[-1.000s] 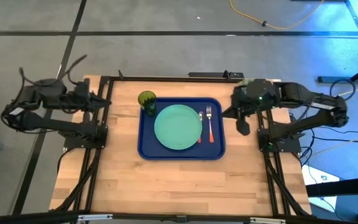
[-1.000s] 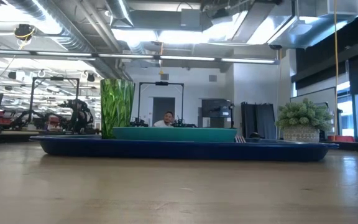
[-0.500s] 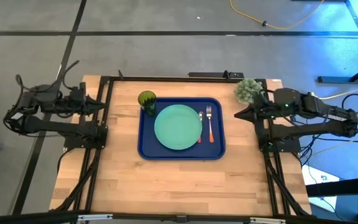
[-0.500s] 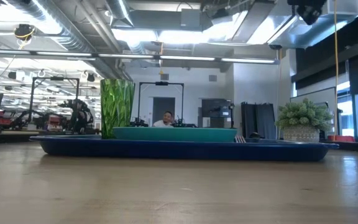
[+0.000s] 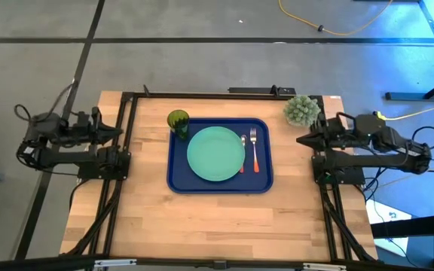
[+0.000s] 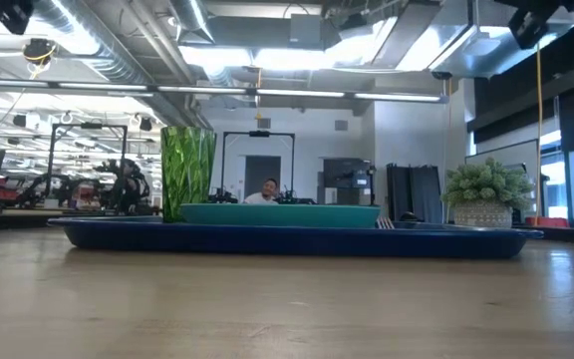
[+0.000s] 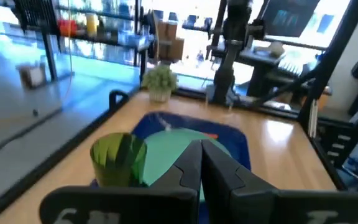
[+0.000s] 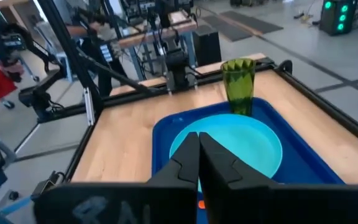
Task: Pick and place plate/cup/fork/spoon on tray
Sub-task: Return to Home Position
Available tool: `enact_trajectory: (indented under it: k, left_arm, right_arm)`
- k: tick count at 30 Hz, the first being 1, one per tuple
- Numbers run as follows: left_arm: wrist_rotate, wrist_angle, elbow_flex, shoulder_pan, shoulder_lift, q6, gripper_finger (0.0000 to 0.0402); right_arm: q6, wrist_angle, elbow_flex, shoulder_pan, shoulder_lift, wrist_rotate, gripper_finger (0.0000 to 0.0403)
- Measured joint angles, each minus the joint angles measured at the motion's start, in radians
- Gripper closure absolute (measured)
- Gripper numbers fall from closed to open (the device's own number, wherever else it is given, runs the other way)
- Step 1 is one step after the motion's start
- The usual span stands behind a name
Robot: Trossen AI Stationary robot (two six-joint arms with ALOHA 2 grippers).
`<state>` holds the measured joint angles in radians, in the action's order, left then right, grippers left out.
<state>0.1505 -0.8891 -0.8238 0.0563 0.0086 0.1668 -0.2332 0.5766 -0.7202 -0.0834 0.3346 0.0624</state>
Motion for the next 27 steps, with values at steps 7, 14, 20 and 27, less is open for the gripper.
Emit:
enact_trajectory:
  k: [7,14,20,27]
  left_arm:
    - [-0.013,0.070,0.008,0.000,-0.003,-0.058,0.0401]
    - [-0.014,0.084,0.016,0.000,-0.003,-0.071,0.0401]
    - [-0.014,0.116,0.027,0.000,-0.003,-0.071,0.0401]
    - [-0.014,0.241,0.106,0.000,-0.003,-0.106,0.0401]
  right_arm:
    - [-0.009,-0.011,0.079,0.000,-0.136,-0.019,0.0398]
    - [-0.027,-0.023,0.162,0.000,-0.266,-0.020,0.0398]
    - [-0.023,-0.033,0.219,0.000,-0.332,-0.020,0.0398]
    - [0.007,-0.084,0.263,0.000,-0.332,-0.019,0.0398]
